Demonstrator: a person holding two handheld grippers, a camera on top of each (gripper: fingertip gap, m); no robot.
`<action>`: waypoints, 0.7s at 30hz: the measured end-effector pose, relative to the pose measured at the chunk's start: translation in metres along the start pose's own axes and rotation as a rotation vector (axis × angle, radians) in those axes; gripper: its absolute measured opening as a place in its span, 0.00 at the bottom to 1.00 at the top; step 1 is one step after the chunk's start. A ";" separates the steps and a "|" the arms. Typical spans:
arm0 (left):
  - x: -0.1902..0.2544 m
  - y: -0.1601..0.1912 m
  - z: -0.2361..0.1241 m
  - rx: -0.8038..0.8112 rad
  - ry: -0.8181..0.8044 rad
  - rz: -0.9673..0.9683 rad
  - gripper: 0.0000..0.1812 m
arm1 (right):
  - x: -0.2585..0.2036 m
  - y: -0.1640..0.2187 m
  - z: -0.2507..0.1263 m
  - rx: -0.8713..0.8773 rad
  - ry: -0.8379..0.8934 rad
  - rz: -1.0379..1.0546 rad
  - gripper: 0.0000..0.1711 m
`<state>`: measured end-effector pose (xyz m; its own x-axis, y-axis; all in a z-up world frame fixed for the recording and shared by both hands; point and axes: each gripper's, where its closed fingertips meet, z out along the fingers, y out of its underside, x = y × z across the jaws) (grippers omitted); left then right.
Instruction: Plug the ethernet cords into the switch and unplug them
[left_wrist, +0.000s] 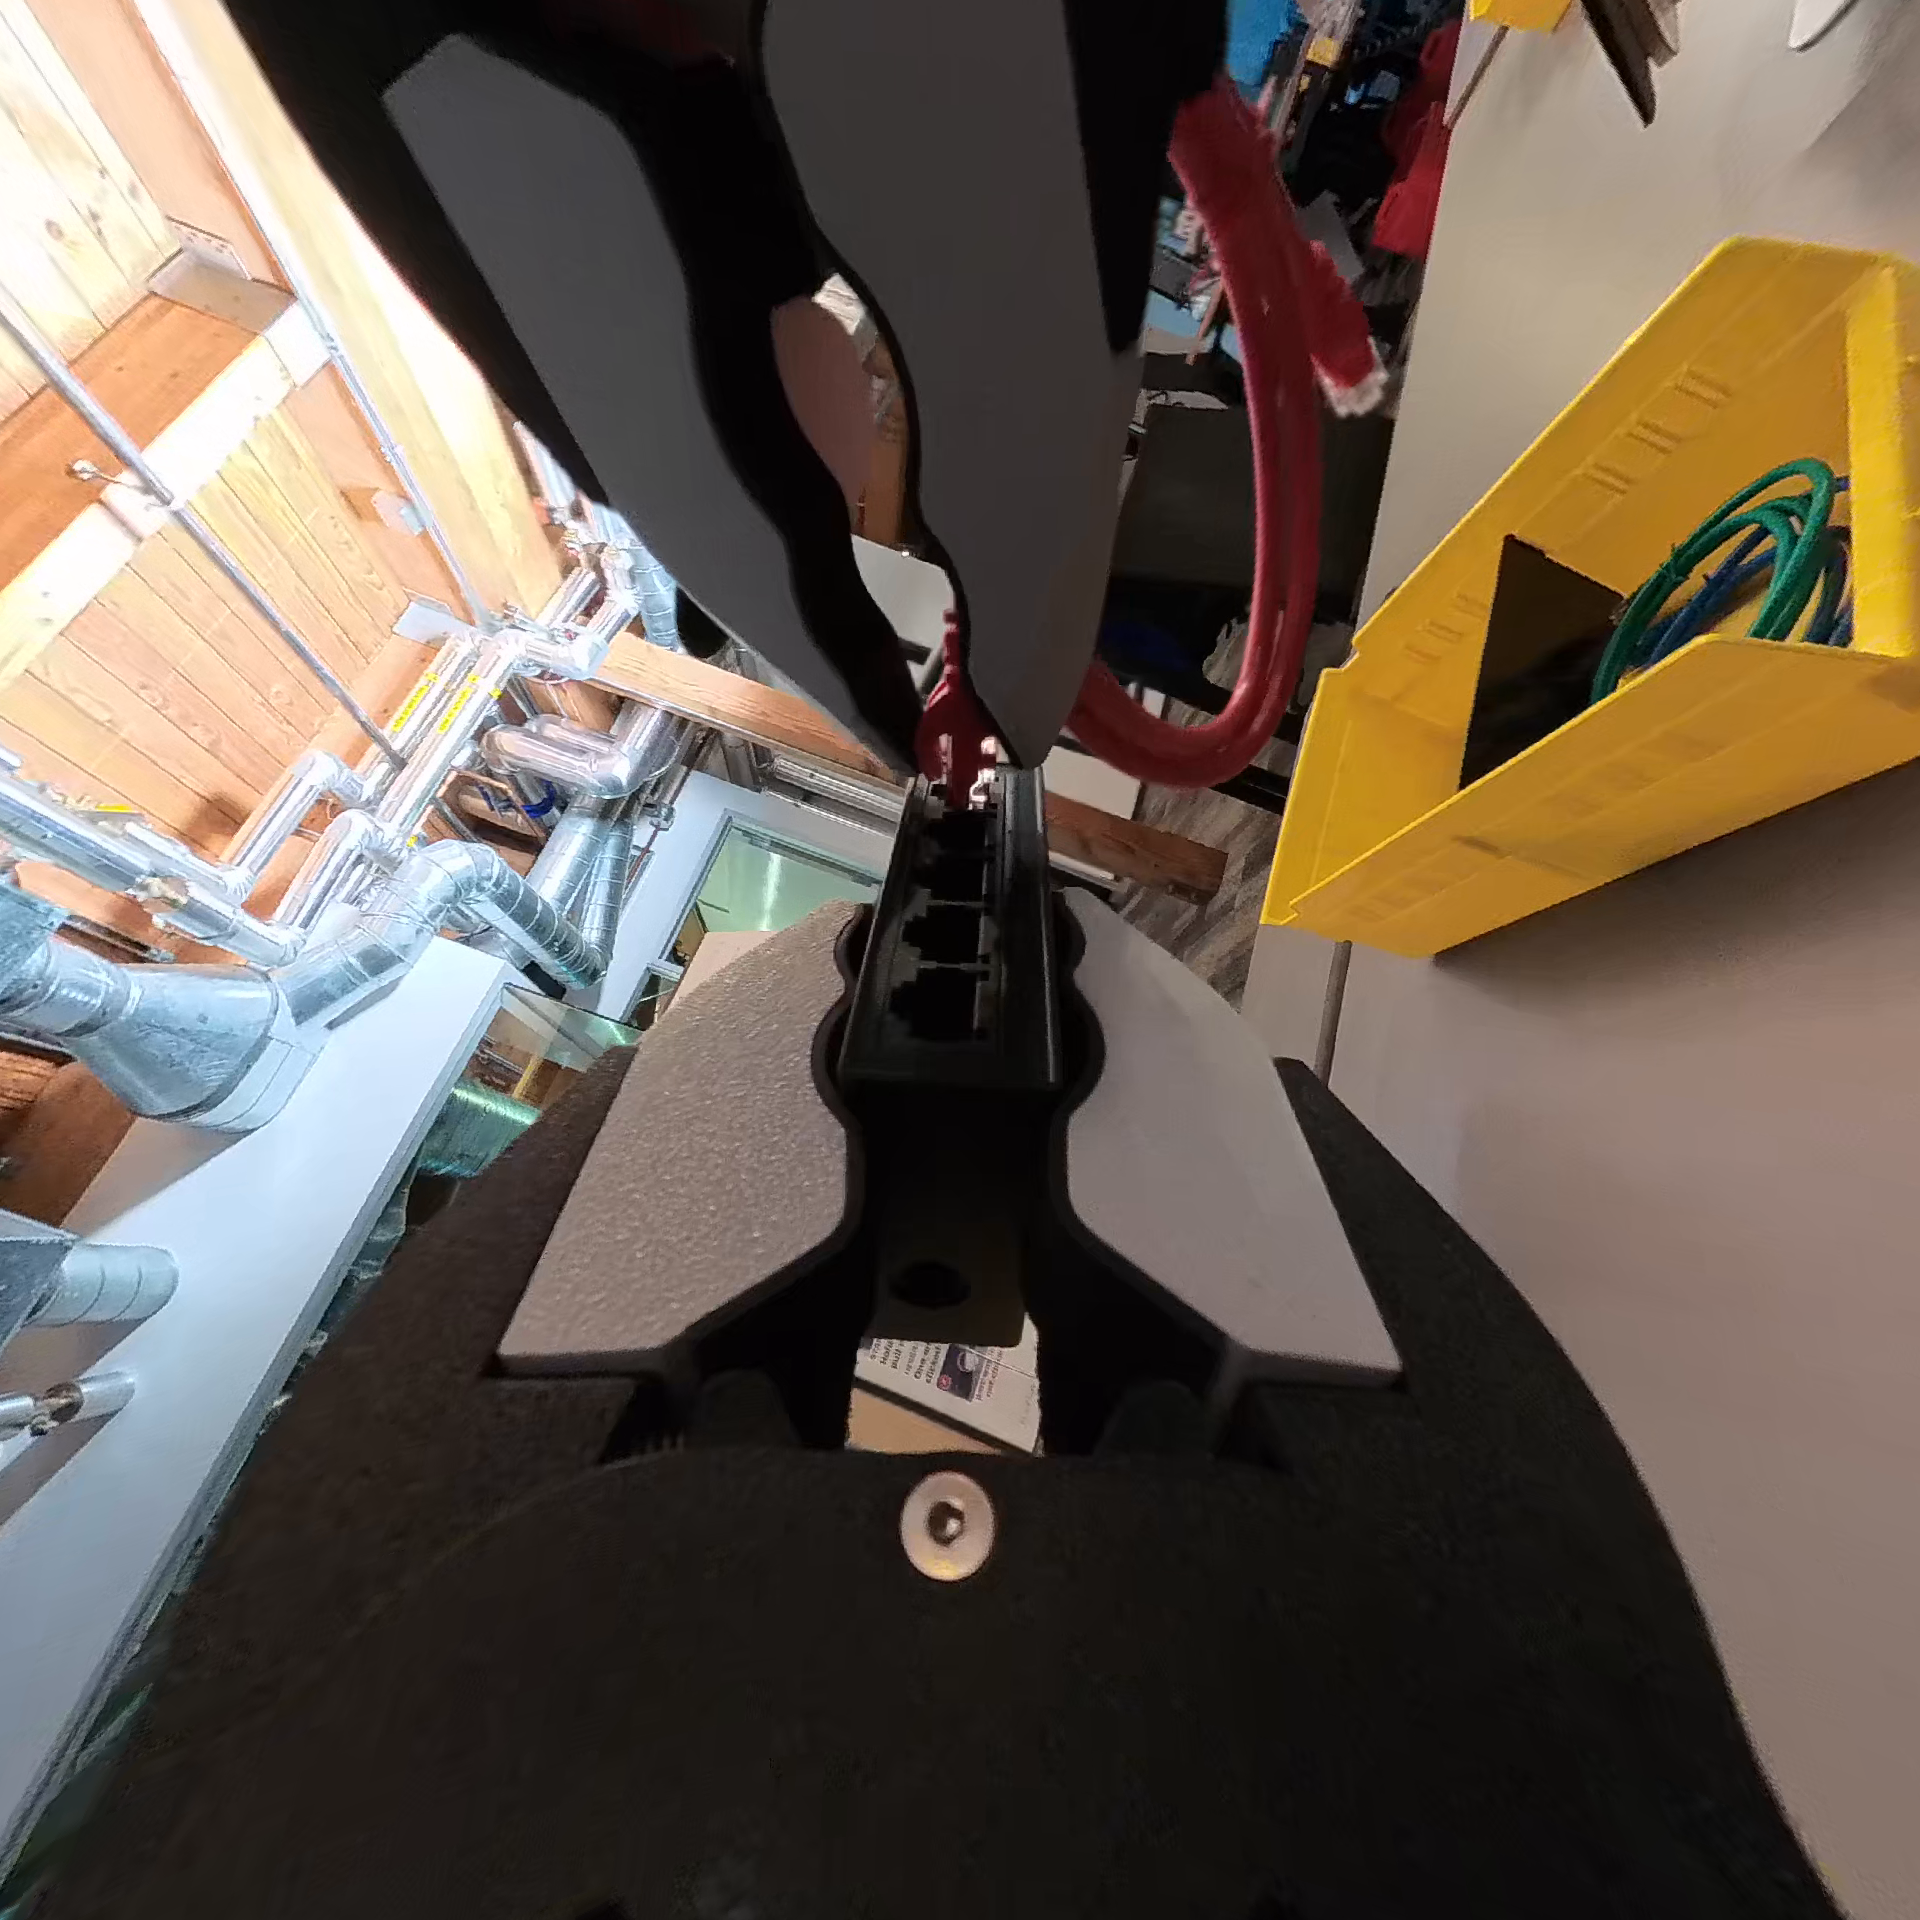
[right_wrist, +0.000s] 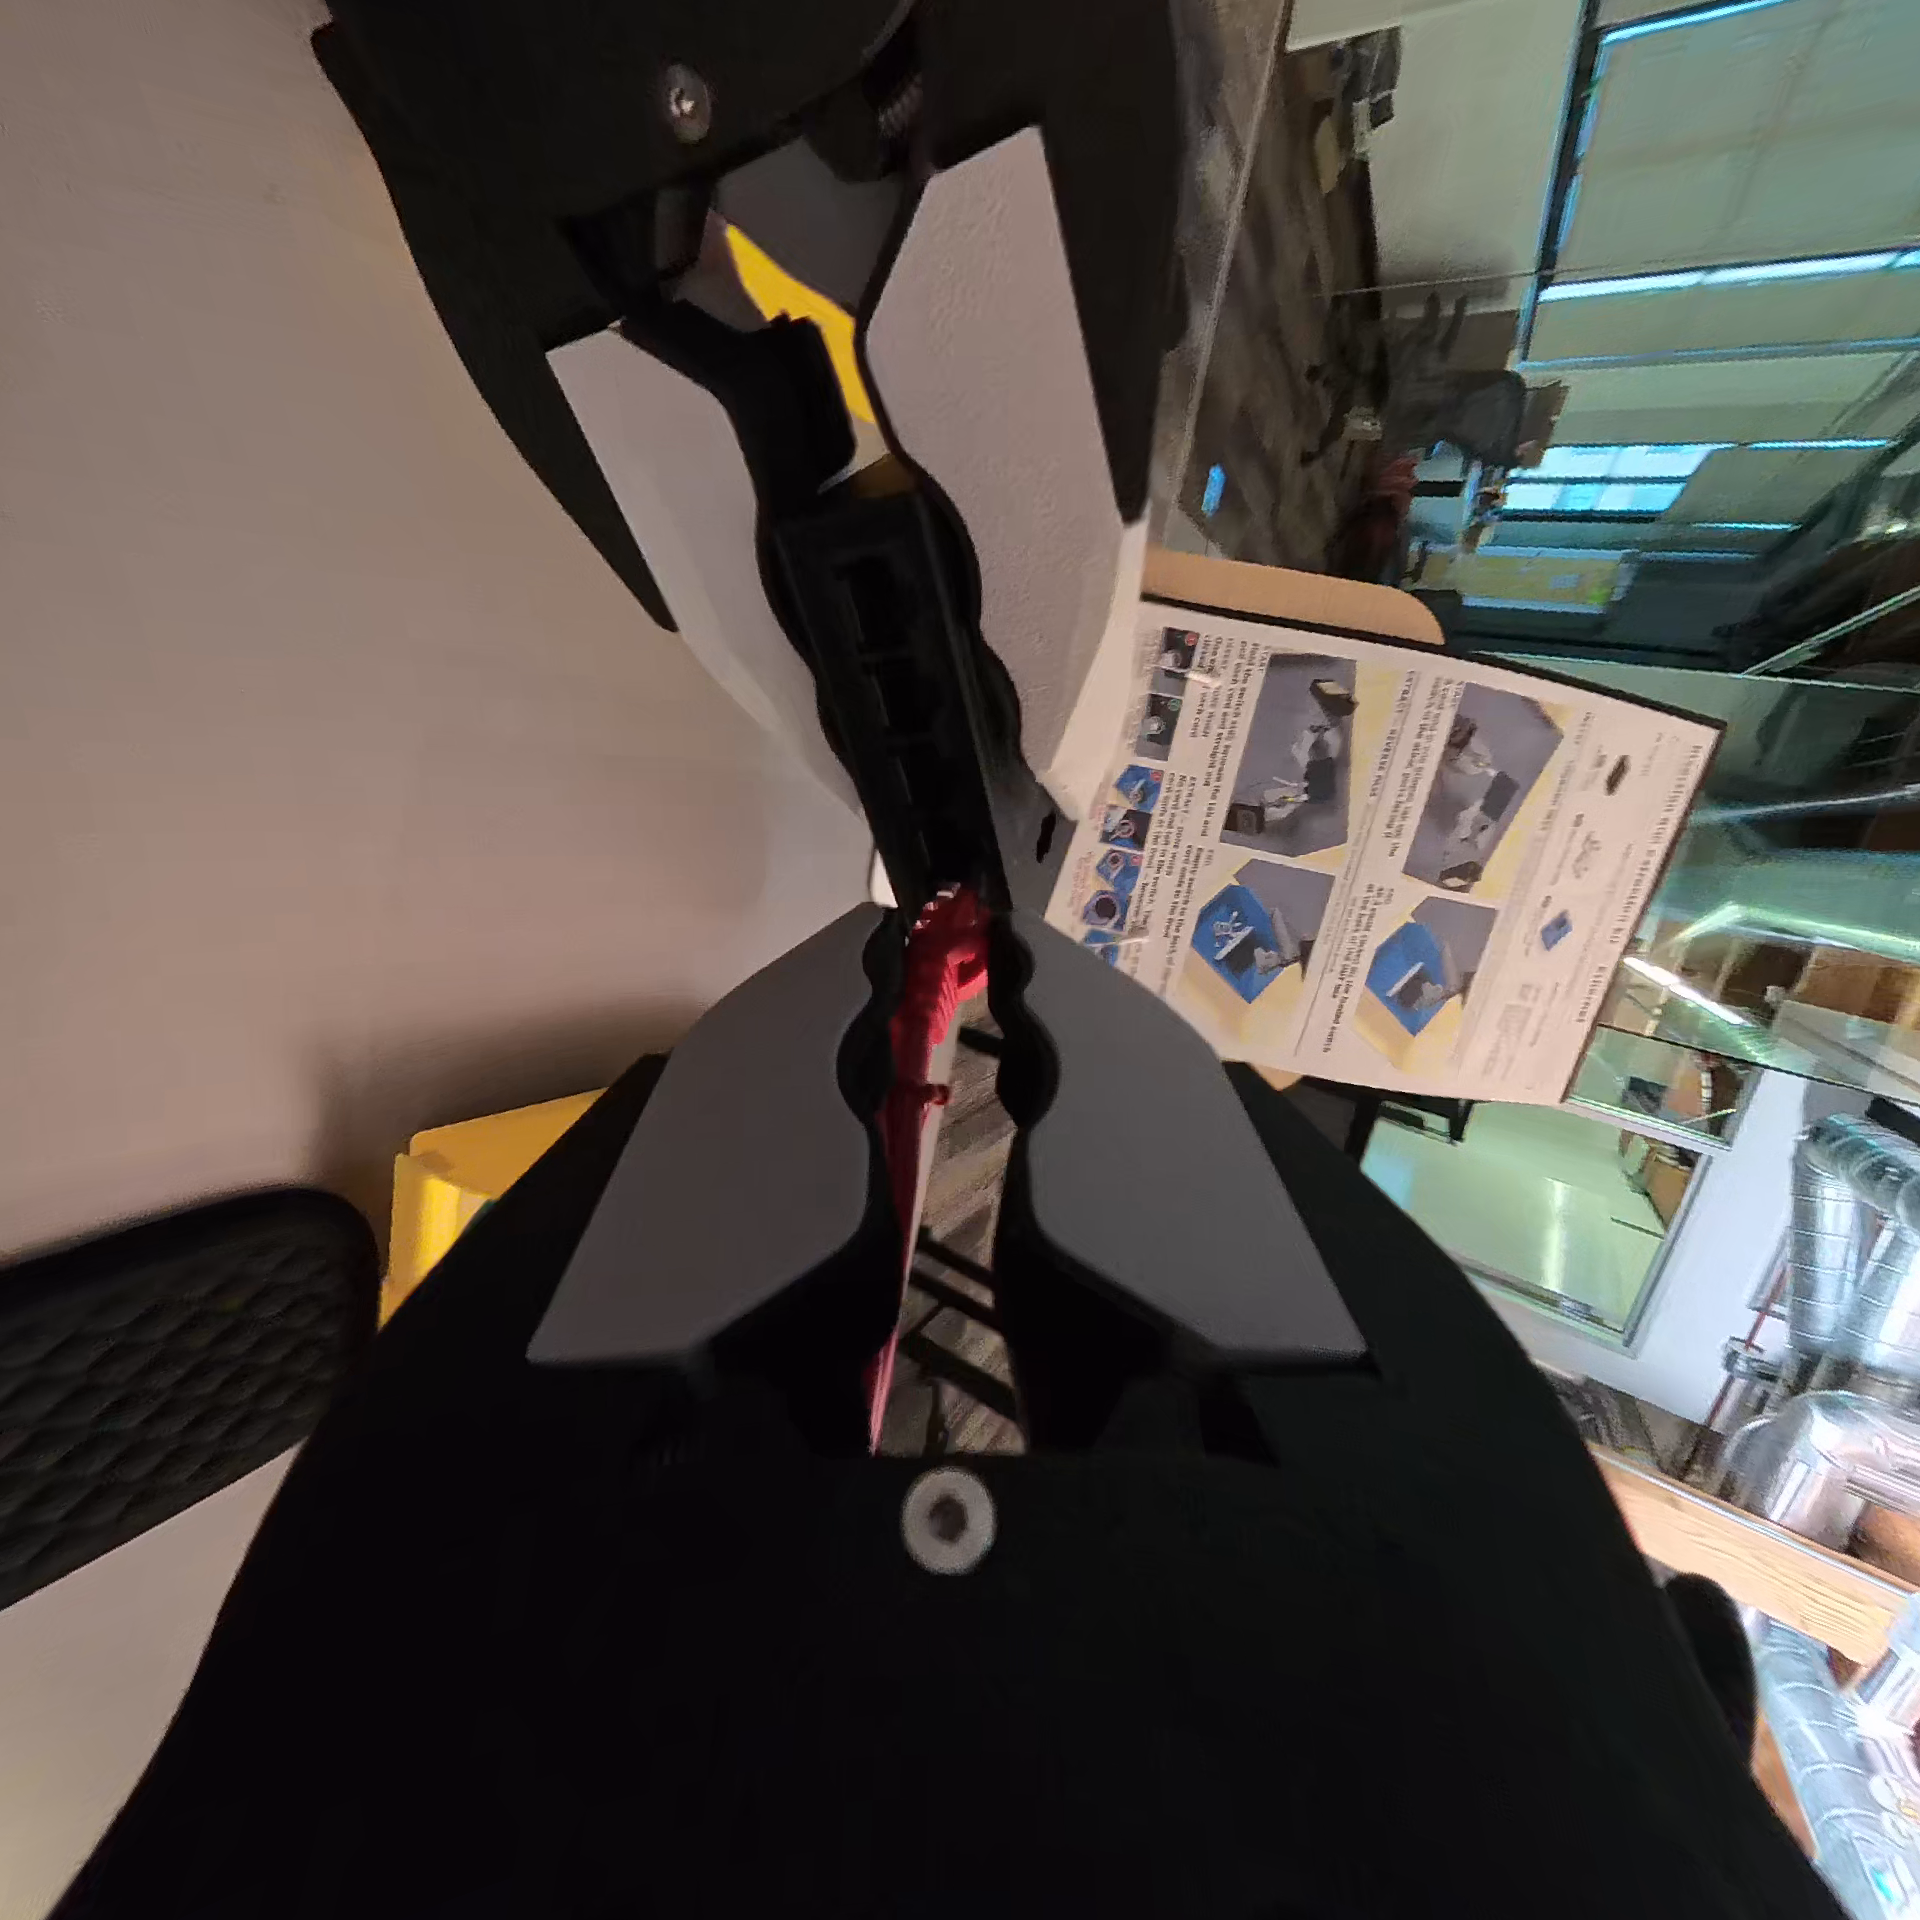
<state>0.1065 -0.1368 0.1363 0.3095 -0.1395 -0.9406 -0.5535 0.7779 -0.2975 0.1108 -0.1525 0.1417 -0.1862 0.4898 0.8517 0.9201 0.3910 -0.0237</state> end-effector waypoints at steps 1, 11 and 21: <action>0.001 0.001 0.000 -0.004 0.006 -0.002 0.17 | -0.001 0.001 0.001 -0.007 -0.013 0.002 0.09; 0.016 0.008 0.009 -0.004 0.073 -0.014 0.17 | -0.010 0.012 0.011 -0.033 -0.106 0.019 0.10; 0.026 0.028 0.023 -0.088 0.100 -0.062 0.18 | -0.011 0.027 0.034 -0.043 -0.106 0.043 0.10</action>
<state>0.1165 -0.1045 0.1069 0.2688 -0.2498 -0.9302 -0.6030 0.7095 -0.3648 0.1261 -0.1204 0.1140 -0.1793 0.5860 0.7902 0.9414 0.3354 -0.0351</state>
